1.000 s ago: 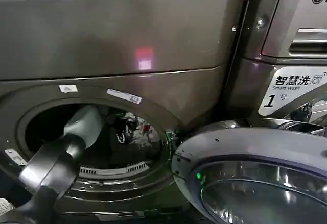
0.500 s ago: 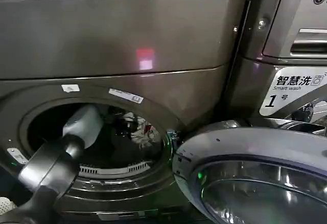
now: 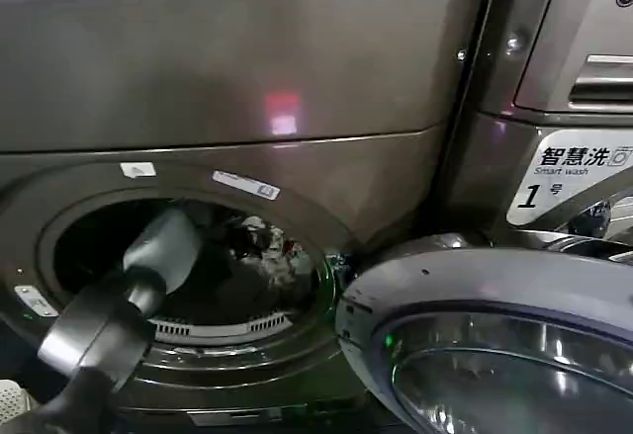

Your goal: Grasp the clothes from the dryer.

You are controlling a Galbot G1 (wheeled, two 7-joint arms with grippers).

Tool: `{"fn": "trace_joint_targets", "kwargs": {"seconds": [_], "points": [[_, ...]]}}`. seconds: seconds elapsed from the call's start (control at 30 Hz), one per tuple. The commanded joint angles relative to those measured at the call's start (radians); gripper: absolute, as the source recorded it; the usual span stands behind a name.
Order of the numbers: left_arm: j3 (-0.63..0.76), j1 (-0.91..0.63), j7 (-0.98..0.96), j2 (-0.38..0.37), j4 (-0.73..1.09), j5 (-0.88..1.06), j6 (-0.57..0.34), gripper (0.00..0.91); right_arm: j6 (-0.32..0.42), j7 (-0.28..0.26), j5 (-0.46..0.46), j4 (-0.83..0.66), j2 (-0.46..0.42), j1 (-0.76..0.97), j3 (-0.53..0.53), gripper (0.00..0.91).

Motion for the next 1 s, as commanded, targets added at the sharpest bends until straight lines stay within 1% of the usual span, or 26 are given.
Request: {"fn": "trace_joint_targets", "kwargs": {"seconds": [0.03,0.1,0.23,0.4,0.43,0.67,0.83,1.0], "points": [[-0.169,0.115,-0.244,0.032,-0.195,-0.250,0.077,0.000,0.000,0.000,-0.003,0.001,-0.001,0.004,-0.007,0.907],[-0.217,0.175,-0.321,0.050,-0.264,-0.324,0.082,0.000,0.001,0.000,-0.005,0.001,-0.002,0.005,-0.009,0.907],[-0.260,0.304,-0.470,0.088,-0.511,-0.492,0.090,0.000,0.001,0.000,-0.011,0.003,-0.006,0.011,-0.022,0.907],[-0.300,0.400,-0.647,0.088,-0.703,-0.651,0.071,0.000,0.001,0.001,-0.012,0.006,-0.006,0.012,-0.024,0.907],[-0.312,0.451,-0.673,0.084,-0.760,-0.669,0.067,0.000,0.001,0.001,-0.012,0.006,-0.004,0.012,-0.024,0.907],[-0.368,0.582,-0.896,0.037,-0.968,-0.730,0.034,0.000,0.002,0.000,-0.012,0.008,-0.001,0.009,-0.020,0.907],[-0.411,0.631,-1.094,0.014,-1.061,-0.730,0.004,0.000,-0.003,0.007,-0.009,0.003,-0.007,0.004,-0.009,0.907],[-0.453,0.737,-1.219,0.004,-1.205,-0.684,0.013,0.000,-0.027,0.026,-0.021,0.013,-0.005,0.001,-0.005,0.907]]}}
